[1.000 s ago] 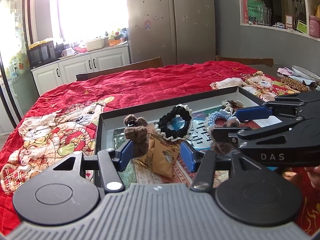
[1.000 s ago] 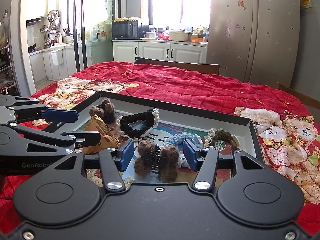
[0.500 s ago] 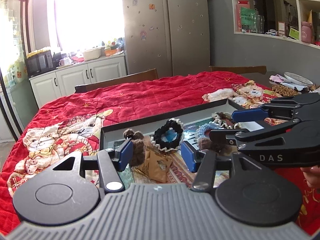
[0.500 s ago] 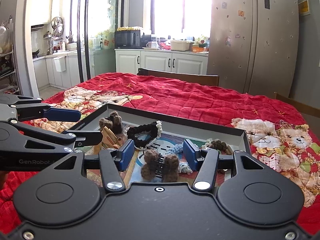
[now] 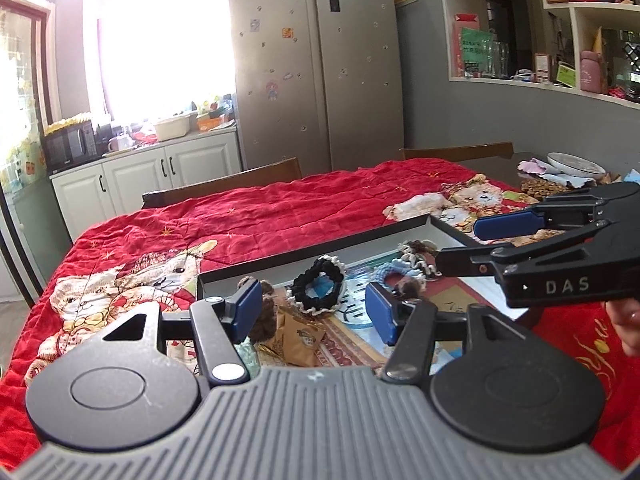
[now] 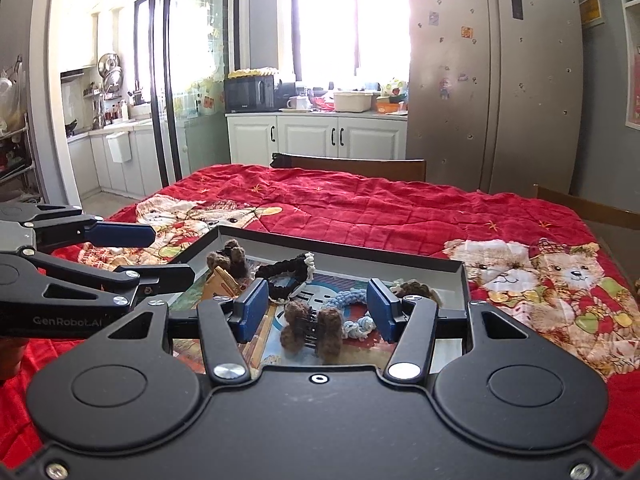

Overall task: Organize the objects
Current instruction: 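Withdraw both grippers from the box back toward the quilt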

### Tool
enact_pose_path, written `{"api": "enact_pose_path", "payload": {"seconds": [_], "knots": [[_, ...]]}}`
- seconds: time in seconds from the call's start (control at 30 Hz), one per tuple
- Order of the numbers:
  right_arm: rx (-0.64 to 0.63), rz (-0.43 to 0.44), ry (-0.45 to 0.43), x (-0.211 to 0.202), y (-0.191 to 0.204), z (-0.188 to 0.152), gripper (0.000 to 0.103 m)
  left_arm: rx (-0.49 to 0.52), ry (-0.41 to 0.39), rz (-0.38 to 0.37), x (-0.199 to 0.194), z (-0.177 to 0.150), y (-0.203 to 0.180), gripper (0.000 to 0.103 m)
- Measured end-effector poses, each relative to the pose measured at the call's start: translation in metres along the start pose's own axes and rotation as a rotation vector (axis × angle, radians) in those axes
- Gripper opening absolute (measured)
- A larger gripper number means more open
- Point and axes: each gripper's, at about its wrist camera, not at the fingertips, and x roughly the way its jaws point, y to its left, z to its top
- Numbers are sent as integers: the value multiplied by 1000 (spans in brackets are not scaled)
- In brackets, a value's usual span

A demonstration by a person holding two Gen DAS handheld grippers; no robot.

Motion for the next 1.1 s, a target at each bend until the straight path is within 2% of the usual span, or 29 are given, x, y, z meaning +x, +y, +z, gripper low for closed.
{"api": "enact_pose_path", "payload": {"seconds": [0.53, 1.1], "knots": [[-18, -19, -35, -61, -2, -11, 56, 45, -38, -68, -36, -1, -18, 74], [-14, -6, -1, -84, 4, -51, 57, 57, 21, -139, -39, -31, -33, 74]]}}
